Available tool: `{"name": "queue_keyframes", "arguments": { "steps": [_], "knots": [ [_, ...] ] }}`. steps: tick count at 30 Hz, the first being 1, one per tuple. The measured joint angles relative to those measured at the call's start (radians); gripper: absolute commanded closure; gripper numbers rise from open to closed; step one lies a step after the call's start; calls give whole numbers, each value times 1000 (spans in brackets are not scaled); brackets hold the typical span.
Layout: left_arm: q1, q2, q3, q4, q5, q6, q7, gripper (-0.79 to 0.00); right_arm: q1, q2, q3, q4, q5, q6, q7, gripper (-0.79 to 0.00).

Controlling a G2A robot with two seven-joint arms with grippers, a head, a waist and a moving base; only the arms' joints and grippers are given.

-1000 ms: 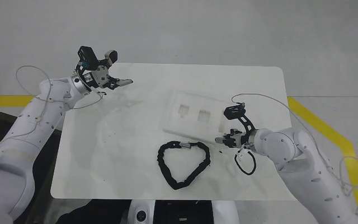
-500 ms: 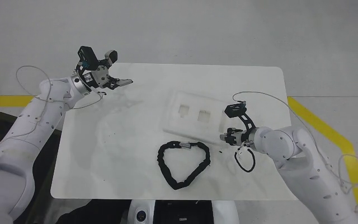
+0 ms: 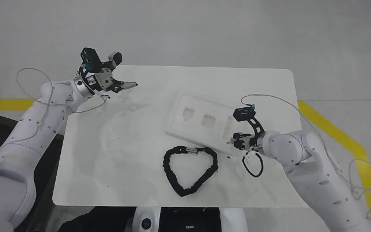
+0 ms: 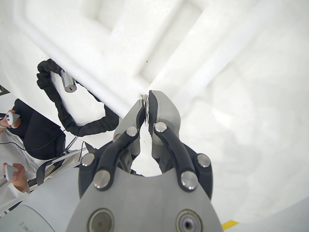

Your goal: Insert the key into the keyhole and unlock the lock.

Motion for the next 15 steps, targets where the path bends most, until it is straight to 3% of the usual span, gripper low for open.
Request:
{"name": "queue_keyframes", "arguments": {
  "steps": [7, 15],
  "knots": [
    [0, 0, 0, 0, 0, 0, 0, -785, 12, 1, 1, -13, -25, 5, 18, 0],
    [0, 0, 0, 0, 0, 0, 0, -785, 53, 10, 6, -75, -171, 4, 121, 0]
  ]
}}
